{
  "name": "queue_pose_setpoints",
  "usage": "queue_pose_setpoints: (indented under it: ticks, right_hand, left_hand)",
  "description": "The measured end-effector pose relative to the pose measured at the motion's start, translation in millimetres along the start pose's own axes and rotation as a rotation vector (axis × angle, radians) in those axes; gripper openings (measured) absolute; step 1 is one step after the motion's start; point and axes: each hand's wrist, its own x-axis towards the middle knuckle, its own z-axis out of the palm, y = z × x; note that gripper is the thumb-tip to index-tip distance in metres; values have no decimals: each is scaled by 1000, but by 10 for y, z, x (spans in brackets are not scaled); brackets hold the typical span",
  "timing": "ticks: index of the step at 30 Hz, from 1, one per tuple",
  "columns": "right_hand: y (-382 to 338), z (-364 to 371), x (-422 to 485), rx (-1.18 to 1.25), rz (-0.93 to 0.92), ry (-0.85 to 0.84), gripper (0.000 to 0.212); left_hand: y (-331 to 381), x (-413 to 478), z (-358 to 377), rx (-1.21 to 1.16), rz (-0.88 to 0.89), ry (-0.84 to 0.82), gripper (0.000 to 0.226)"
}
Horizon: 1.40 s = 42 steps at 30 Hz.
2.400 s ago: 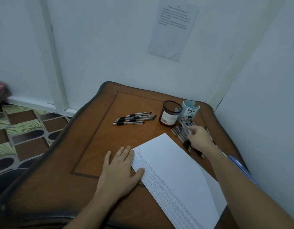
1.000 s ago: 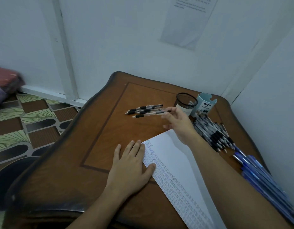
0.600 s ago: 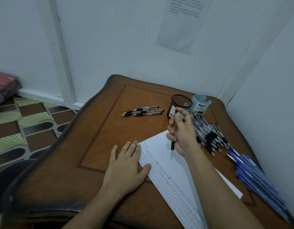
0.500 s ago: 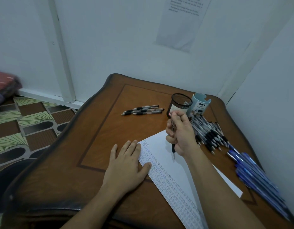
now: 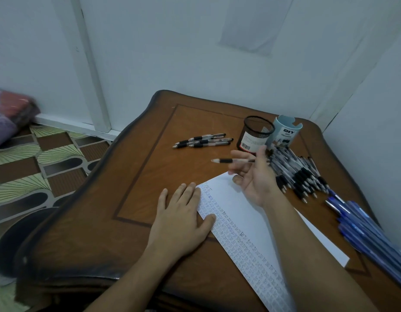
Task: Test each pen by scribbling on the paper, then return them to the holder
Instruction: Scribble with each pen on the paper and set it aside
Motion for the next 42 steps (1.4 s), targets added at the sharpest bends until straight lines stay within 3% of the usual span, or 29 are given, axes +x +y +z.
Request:
queue_pose_setpoints:
  ticks: [4,8,12,15,18,42]
  right_hand:
    - [143,35,50,-169,-129,-86,34]
    - [255,93,92,-297,-172,-143,30]
    - [320,100,111,-300,-146,-206,29]
    - [379,122,132,-430,-195,-149,41]
    - [381,145,129,-522,-221,-117,38]
    - [445,141,87,-606,-310,-122,40]
  left_hand:
    - [-2,0,0,27,-5,-19,91]
    - [1,3,6,27,-5,-15,89]
    - [2,4,12,33,-8,-15,87]
    - [15,9,4,31,-11,-19,89]
    - [13,10,8,13,-11,-14,88]
    - [18,-2,20,18,-9,-4,87]
